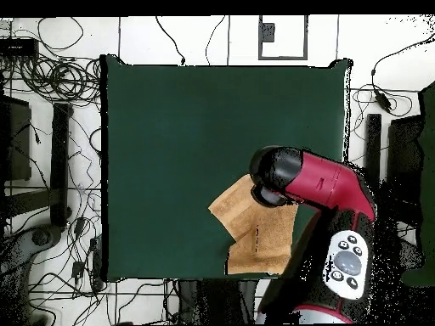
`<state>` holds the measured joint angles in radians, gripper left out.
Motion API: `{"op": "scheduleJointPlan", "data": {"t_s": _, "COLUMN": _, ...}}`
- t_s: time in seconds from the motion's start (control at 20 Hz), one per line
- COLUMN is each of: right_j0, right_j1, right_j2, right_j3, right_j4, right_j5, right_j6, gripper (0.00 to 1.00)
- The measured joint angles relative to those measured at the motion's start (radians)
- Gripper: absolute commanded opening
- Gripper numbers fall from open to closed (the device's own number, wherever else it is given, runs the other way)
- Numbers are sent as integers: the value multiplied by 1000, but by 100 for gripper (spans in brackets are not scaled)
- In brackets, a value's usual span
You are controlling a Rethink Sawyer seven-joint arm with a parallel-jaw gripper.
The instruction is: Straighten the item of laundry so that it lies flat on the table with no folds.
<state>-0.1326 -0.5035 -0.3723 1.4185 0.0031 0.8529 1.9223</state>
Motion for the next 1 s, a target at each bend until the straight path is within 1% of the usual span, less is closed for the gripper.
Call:
{"op": "scheduleJointPlan", "data": {"t_s": 0.05, "right_j0": -2, "right_j1": 11, "right_j2": 1, "right_j3": 2, "right_j4": 14, "right_j5": -72, "right_j6": 11, "gripper": 100}}
{"op": "scheduleJointPlan", "data": {"t_s": 0.2, "right_j0": -6, "right_j1": 36, "right_j2": 3, "right_j3": 2, "right_j4": 38, "right_j5": -180, "right_j6": 27, "gripper": 100}}
{"op": "scheduleJointPlan", "data": {"t_s": 0.3, "right_j0": -6, "right_j1": 52, "right_j2": 3, "right_j3": 1, "right_j4": 52, "right_j5": -198, "right_j6": 32, "gripper": 100}}
{"op": "scheduleJointPlan", "data": {"t_s": 0.7, "right_j0": -1, "right_j1": 127, "right_j2": 6, "right_j3": -19, "right_j4": 72, "right_j5": -126, "right_j6": 32, "gripper": 100}}
{"op": "scheduleJointPlan", "data": {"t_s": 0.75, "right_j0": -6, "right_j1": 149, "right_j2": 13, "right_j3": -28, "right_j4": 72, "right_j5": -105, "right_j6": 32, "gripper": 100}}
{"op": "scheduleJointPlan", "data": {"t_s": 1.0, "right_j0": -29, "right_j1": 200, "right_j2": 45, "right_j3": -58, "right_j4": 71, "right_j5": -49, "right_j6": 32, "gripper": 100}}
